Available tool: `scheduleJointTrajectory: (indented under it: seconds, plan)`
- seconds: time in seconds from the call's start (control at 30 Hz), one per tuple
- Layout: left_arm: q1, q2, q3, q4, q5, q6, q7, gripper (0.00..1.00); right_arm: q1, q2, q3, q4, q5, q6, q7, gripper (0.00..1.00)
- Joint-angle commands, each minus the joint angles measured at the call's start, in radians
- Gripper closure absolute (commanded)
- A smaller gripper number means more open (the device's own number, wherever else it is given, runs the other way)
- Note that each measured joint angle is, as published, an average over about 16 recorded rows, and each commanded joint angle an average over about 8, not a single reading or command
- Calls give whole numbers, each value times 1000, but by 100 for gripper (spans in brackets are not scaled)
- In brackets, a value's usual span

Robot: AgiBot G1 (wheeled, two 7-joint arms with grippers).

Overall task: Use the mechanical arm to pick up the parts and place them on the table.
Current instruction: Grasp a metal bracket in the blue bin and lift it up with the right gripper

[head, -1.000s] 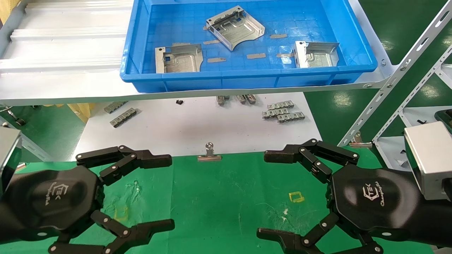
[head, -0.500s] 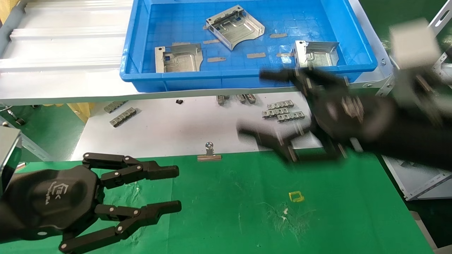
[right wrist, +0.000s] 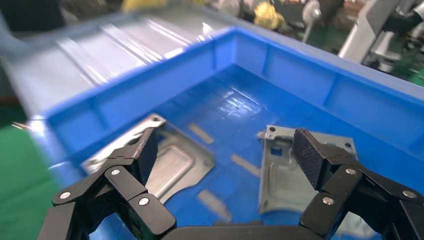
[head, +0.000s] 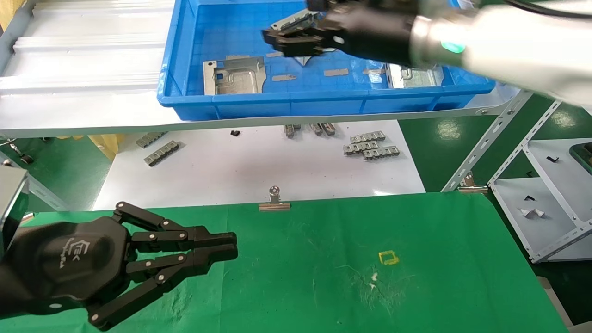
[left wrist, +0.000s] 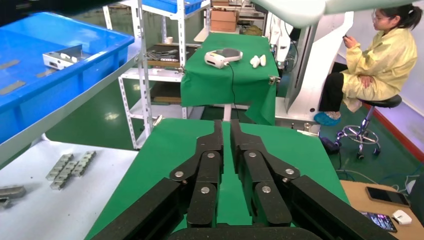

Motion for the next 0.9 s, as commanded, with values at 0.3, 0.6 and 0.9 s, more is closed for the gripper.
scheduleJointTrajectory:
  seconds: [0.3,0.6,0.9]
  plan:
    - [0,0,0,0,0,0,0,100,160,-208,-157,-325,-204,101,43,50]
    - [0,0,1,0,0,0,0,41,190,-219,-283,-373,-155,152,135,100]
    - [0,0,1,0,-1,0,1,0,181,-224,-417,-342,-96,270,266,100]
